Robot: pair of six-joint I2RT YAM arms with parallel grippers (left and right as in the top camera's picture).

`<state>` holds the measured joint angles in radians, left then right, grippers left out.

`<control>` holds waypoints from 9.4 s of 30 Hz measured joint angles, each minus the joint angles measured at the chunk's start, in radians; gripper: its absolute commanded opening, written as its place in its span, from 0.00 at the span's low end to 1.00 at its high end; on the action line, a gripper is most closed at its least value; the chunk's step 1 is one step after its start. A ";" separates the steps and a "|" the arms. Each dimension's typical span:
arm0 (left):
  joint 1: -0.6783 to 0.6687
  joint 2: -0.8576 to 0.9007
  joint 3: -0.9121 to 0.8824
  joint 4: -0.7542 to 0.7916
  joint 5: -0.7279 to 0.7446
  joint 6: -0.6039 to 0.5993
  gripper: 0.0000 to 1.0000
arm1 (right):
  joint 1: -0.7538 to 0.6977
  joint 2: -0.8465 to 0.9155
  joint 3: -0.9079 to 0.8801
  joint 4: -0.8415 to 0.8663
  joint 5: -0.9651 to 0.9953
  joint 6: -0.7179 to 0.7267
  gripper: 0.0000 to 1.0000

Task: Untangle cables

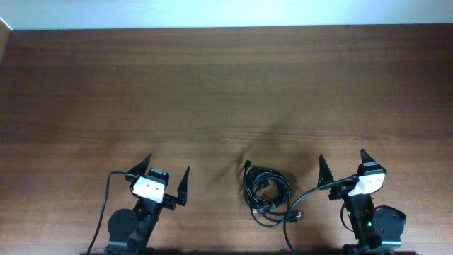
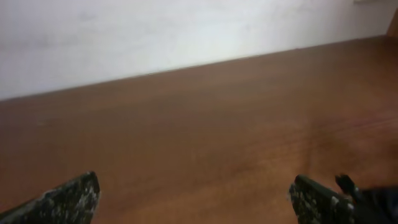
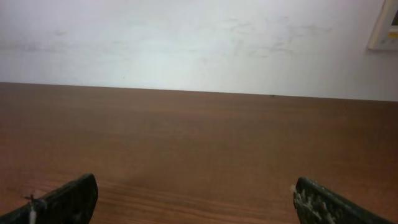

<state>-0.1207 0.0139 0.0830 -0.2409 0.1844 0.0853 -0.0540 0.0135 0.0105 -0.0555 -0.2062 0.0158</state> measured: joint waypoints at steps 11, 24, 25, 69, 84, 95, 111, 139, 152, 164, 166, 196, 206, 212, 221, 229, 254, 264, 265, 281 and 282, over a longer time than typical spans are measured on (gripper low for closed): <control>0.000 0.110 0.248 -0.188 0.023 0.000 0.99 | 0.000 0.000 0.000 0.000 0.000 0.000 0.99; 0.000 0.551 0.593 -0.404 0.124 0.005 0.99 | 0.000 -0.001 0.000 0.000 0.000 0.000 0.99; 0.000 0.585 0.616 -0.426 0.135 0.006 0.99 | 0.000 -0.001 0.000 0.000 0.000 0.000 0.99; -0.504 1.534 1.075 -0.765 0.187 -0.012 0.99 | 0.000 -0.002 0.000 0.000 0.000 0.000 0.99; -0.682 1.711 1.075 -0.638 0.027 -0.185 0.99 | 0.000 -0.002 0.000 0.000 0.000 0.000 0.99; -0.683 1.850 1.075 -0.608 -0.039 -0.286 0.99 | 0.000 -0.002 0.000 0.000 0.000 0.000 0.99; -0.742 1.877 1.080 -0.442 -0.047 -0.381 0.50 | 0.000 -0.002 0.000 0.000 0.000 0.000 0.99; -0.743 1.738 1.150 -0.451 -0.190 -0.381 0.00 | 0.000 -0.002 0.000 0.000 0.000 0.000 0.99; -0.611 1.458 1.155 -0.458 -0.279 -0.381 0.00 | 0.000 -0.002 0.000 0.000 0.000 0.000 0.99; -0.546 1.437 1.155 -0.466 -0.293 -0.381 0.00 | 0.000 -0.002 0.000 0.049 0.036 -0.001 0.99; -0.546 1.437 1.155 -0.462 -0.300 -0.360 0.00 | 0.000 -0.002 0.000 0.121 0.045 0.024 0.99; -0.494 1.437 1.155 -0.323 0.657 0.254 0.00 | 0.002 0.575 1.204 -1.085 -0.333 0.198 0.99; -0.473 1.437 1.155 -0.296 0.791 0.342 0.00 | 0.002 0.575 1.204 -1.140 -0.452 0.198 0.99; -0.473 1.437 1.155 -0.274 0.842 0.343 0.00 | 0.002 0.575 1.204 -1.172 -0.454 0.198 0.99; -0.496 1.437 1.155 -0.246 0.876 0.343 0.06 | 0.002 0.575 1.204 -1.186 -0.438 0.198 0.99; -0.560 1.437 1.155 -0.175 0.880 0.346 0.04 | 0.002 0.575 1.204 -1.187 -0.427 0.188 0.99; -0.596 1.436 1.155 -0.113 0.825 0.311 0.00 | 0.012 0.846 1.216 -1.361 -0.157 0.090 0.89; -0.604 1.437 1.155 -0.124 0.827 0.302 0.00 | 0.026 0.846 1.217 -1.379 -0.038 0.147 0.90; -0.600 1.437 1.155 -0.135 0.832 0.299 0.00 | 0.026 0.846 1.217 -1.382 -0.035 0.147 0.90; -0.474 1.431 1.159 -0.287 0.920 0.293 0.04 | 0.014 0.856 1.216 -1.382 0.199 0.195 0.90; -0.474 1.431 1.159 -0.298 0.906 0.293 0.13 | 0.014 0.856 1.216 -1.383 0.201 0.195 0.90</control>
<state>-0.5949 1.4452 1.2423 -0.5392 1.0901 0.3779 -0.0399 0.8696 1.2266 -1.4387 -0.0048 0.2108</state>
